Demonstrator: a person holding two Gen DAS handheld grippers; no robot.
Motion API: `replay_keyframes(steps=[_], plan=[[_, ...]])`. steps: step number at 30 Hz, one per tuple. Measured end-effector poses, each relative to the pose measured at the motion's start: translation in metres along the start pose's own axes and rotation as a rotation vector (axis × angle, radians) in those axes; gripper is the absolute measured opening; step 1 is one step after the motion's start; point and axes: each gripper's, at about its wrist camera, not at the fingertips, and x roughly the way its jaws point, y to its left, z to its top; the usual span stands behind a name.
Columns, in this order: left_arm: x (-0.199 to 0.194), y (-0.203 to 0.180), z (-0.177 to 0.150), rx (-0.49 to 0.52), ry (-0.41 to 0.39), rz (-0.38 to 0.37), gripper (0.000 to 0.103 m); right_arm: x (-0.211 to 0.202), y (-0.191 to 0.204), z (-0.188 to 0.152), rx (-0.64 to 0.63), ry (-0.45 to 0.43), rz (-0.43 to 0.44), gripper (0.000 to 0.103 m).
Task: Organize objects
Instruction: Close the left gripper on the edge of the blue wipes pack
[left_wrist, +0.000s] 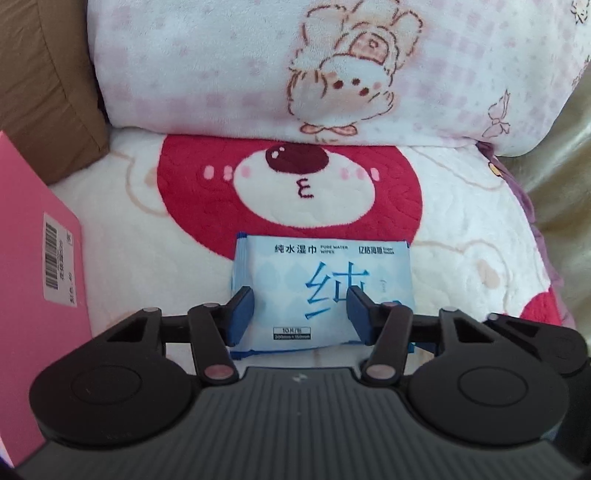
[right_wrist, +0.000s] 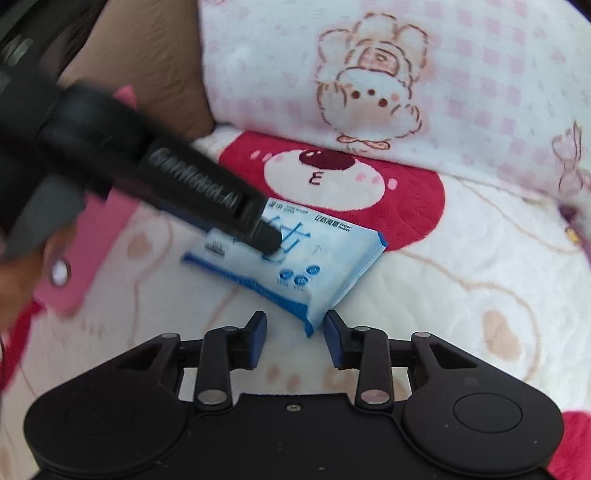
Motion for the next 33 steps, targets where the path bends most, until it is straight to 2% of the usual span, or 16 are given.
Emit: replay_keyframes(steps=[3,7,12,16,17,19,21,26,33], plan=[[0.002,0.007,0.000,-0.031,-0.013,0.018,0.054,-0.004,-0.006,0.000,0.023,-0.011,-0.003,0.048],[0.004,0.012,0.000,-0.048,-0.022,0.031,0.057,-0.006,-0.020,0.001,0.141,-0.049,0.059,0.057],[0.007,0.011,-0.002,-0.070,-0.003,-0.004,0.057,0.004,-0.028,0.003,0.235,-0.048,0.086,0.057],[0.007,0.003,-0.006,-0.045,-0.023,0.029,0.058,0.012,-0.029,0.001,0.245,-0.034,0.081,0.057],[0.008,0.002,-0.006,-0.042,-0.030,0.039,0.059,0.013,-0.028,0.000,0.246,-0.036,0.077,0.057],[0.010,0.001,-0.006,-0.044,-0.049,0.056,0.068,0.013,-0.029,0.000,0.257,-0.041,0.076,0.058],[0.013,0.004,-0.005,-0.063,-0.048,0.048,0.070,0.014,-0.030,0.000,0.262,-0.042,0.075,0.058],[0.014,0.006,-0.004,-0.080,-0.018,-0.004,0.063,0.016,-0.026,0.000,0.228,-0.044,0.066,0.060],[0.004,-0.001,-0.014,-0.045,-0.003,-0.040,0.056,0.010,-0.010,-0.004,0.155,-0.051,0.037,0.056]])
